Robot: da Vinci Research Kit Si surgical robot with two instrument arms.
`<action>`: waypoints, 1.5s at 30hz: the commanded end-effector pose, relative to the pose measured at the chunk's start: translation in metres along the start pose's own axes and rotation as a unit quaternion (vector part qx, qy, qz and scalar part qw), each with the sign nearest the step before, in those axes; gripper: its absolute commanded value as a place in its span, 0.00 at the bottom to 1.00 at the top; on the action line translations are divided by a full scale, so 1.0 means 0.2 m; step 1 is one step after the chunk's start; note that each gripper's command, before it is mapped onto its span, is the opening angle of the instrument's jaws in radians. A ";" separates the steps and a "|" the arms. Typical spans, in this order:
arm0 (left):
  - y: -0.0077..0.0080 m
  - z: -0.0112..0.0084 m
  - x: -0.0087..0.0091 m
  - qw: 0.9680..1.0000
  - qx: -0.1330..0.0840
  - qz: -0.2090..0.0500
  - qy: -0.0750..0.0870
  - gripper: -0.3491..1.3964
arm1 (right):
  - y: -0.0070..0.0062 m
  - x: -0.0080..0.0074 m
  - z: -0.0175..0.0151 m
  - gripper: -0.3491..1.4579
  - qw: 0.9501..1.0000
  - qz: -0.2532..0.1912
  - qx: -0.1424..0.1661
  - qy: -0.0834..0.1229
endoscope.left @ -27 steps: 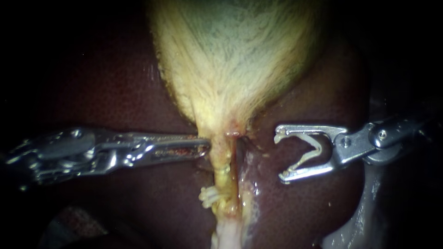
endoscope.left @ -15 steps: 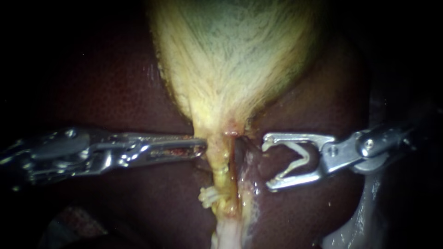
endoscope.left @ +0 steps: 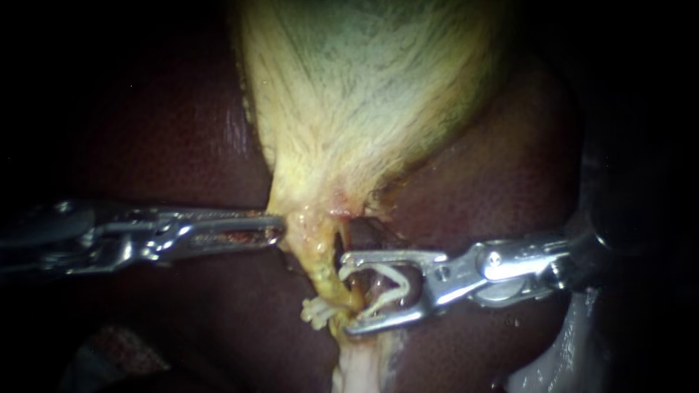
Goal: Clipping third clip left tube
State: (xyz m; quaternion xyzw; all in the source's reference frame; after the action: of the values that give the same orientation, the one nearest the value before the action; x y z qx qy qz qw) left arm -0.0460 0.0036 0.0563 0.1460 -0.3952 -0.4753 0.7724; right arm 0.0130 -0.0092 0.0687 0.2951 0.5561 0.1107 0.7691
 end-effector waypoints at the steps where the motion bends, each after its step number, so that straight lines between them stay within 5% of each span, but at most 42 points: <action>1: -0.001 0.000 0.000 1.000 -0.001 -0.001 -0.001 0.00 | 0.002 -0.002 0.000 0.52 1.000 0.002 -0.001 0.000; 12: -0.007 -0.002 -0.002 1.000 -0.002 -0.003 -0.006 0.00 | 0.015 -0.015 0.003 0.52 1.000 0.004 -0.008 -0.016; 21: -0.008 0.001 -0.003 1.000 -0.003 -0.004 -0.006 0.00 | 0.005 -0.016 0.017 0.52 1.000 0.007 0.013 -0.020; 27: -0.009 0.003 -0.004 1.000 -0.006 -0.004 -0.007 0.00 | -0.002 -0.014 0.023 0.49 0.997 0.008 0.071 -0.026; 39: -0.009 0.005 -0.004 1.000 -0.005 -0.001 -0.007 0.00 | 0.006 -0.007 0.027 0.49 0.998 0.005 0.054 -0.016; 45: -0.010 0.005 -0.004 1.000 -0.004 -0.002 -0.007 0.00 | 0.010 0.006 0.020 0.49 0.999 0.007 0.043 0.005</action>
State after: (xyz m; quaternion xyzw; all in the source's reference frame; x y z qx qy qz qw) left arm -0.0482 0.0036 0.0555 0.1395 -0.3984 -0.4793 0.7695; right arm 0.0175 -0.0082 0.0695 0.3304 0.5631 0.0932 0.7517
